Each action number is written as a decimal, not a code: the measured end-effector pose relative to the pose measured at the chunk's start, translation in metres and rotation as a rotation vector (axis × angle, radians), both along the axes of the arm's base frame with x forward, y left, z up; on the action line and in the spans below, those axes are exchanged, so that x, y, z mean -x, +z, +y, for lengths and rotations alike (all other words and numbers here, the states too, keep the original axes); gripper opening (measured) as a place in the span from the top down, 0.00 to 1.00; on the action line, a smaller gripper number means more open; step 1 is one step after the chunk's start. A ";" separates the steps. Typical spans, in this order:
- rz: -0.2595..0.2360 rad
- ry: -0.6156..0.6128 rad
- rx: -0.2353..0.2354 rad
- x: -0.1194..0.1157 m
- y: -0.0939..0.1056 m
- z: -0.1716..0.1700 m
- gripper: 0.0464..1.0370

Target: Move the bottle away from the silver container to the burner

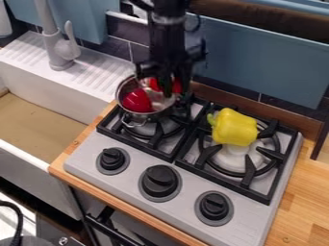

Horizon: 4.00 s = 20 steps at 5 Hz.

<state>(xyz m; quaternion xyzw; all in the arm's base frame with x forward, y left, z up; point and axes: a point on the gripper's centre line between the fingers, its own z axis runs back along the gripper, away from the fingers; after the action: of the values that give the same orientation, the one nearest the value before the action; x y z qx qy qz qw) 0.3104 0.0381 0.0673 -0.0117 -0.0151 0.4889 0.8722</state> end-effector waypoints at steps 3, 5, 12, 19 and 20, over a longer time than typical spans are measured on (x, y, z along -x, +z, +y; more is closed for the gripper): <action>-0.025 0.033 -0.015 0.031 0.034 -0.035 0.74; 0.074 0.069 0.065 0.060 0.050 -0.066 0.74; 0.045 0.536 0.055 0.056 -0.046 -0.106 0.74; 0.039 0.402 0.063 0.034 -0.017 -0.072 0.04; -0.032 0.295 -0.005 0.024 -0.014 -0.065 0.04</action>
<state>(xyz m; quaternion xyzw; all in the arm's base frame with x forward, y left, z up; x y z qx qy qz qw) 0.2862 -0.0268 0.0536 -0.0147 -0.0317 0.6116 0.7904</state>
